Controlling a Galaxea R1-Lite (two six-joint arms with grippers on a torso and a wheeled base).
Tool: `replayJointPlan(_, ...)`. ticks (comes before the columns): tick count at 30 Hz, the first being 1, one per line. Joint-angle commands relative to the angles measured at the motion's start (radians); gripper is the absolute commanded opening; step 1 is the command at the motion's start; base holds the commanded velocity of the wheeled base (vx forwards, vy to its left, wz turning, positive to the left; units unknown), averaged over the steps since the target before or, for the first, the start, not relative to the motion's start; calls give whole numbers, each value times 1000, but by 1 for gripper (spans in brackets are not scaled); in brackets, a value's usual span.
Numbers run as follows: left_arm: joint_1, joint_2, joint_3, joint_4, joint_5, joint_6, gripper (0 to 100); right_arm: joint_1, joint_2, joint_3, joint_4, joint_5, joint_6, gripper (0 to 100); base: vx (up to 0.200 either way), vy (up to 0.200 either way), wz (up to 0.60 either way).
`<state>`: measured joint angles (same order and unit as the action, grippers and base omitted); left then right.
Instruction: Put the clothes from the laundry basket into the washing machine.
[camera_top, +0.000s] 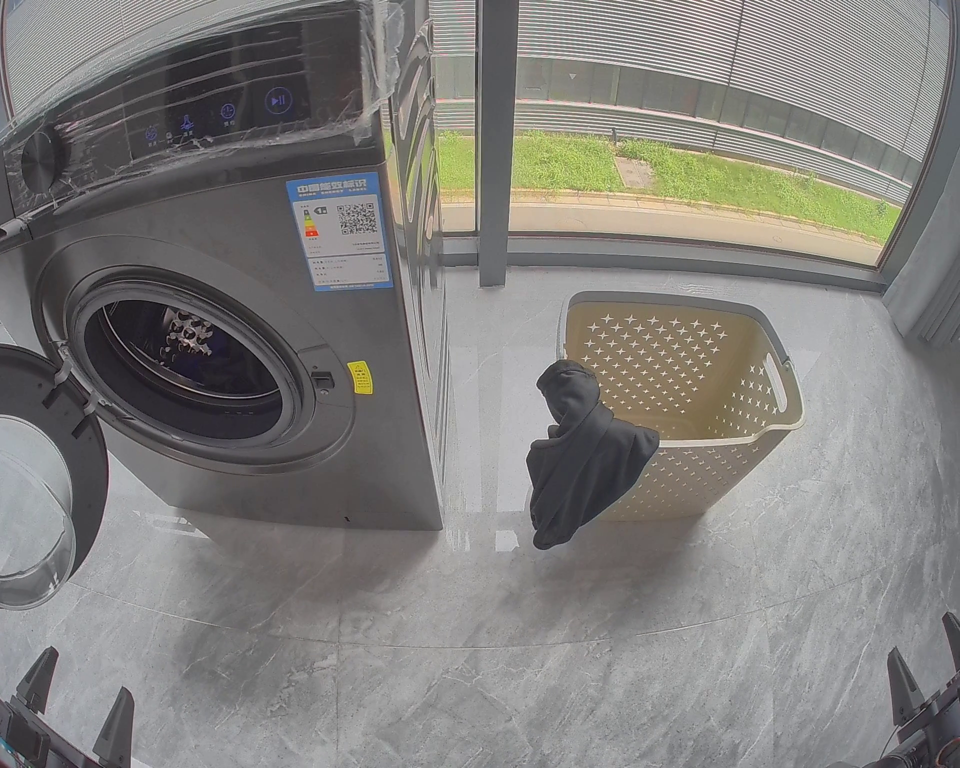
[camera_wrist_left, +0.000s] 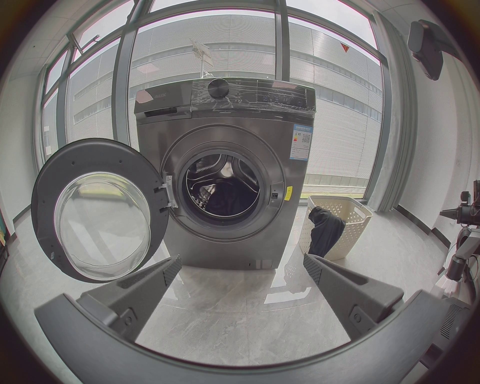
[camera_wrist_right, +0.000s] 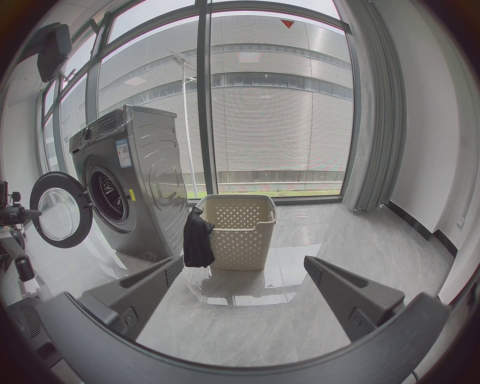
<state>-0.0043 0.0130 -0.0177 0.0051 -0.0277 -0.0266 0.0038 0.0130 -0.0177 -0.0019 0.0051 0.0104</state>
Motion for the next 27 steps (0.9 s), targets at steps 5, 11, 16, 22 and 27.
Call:
replayJointPlan(5, 0, -7, 16, -1, 0, -6, 100, -1, -13, 12, -24, 4, -6, 100, 0, 0, 0)
replayJointPlan(11, 0, -5, 16, -1, 2, -7, 100, 4, -13, -100, -24, 16, 2, 100, 100, 0, 0)
replayJointPlan(16, 0, -5, 16, -1, 2, -7, 100, 2, -13, -94, 109, 33, -4, 100, 0, 0, 0)
replayJointPlan(22, 0, -7, 16, -1, 2, -6, 100, 7, 104, -85, 135, 64, -4, 100, 0, -33, 0)
replayJointPlan(27, 0, -7, 16, -1, 2, -4, 100, 7, 364, -150, 77, 150, -21, 100, 0, -80, 0)
